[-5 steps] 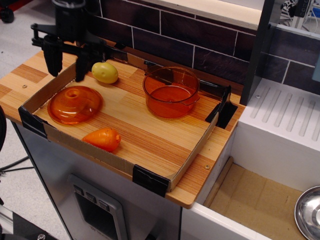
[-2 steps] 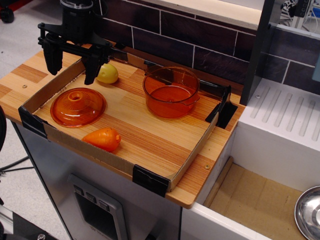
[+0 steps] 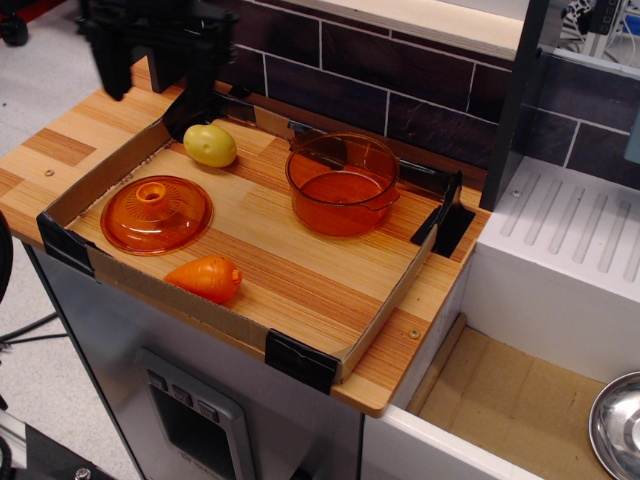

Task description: Take lid off pot

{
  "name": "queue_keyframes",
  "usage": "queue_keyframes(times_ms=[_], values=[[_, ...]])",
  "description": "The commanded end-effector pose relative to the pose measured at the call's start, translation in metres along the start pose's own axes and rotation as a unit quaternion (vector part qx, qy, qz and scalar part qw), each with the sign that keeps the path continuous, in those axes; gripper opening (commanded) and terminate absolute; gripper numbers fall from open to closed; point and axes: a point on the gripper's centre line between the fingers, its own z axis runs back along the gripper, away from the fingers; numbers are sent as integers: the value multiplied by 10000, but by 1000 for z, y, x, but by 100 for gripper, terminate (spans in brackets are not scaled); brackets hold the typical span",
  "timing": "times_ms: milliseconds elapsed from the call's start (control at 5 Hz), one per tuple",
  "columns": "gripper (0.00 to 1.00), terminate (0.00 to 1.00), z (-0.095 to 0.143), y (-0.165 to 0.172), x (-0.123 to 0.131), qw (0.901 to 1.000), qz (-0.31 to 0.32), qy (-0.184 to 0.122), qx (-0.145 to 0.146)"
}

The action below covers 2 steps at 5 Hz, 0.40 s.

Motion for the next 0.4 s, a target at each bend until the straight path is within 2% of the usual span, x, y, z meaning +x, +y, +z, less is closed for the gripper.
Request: queue_keyframes(times_ms=[0,200], values=[[100,0,42,-5,1,9990,144,-420,-107],[100,100,42,-5,1,9990,144,-420,-107]])
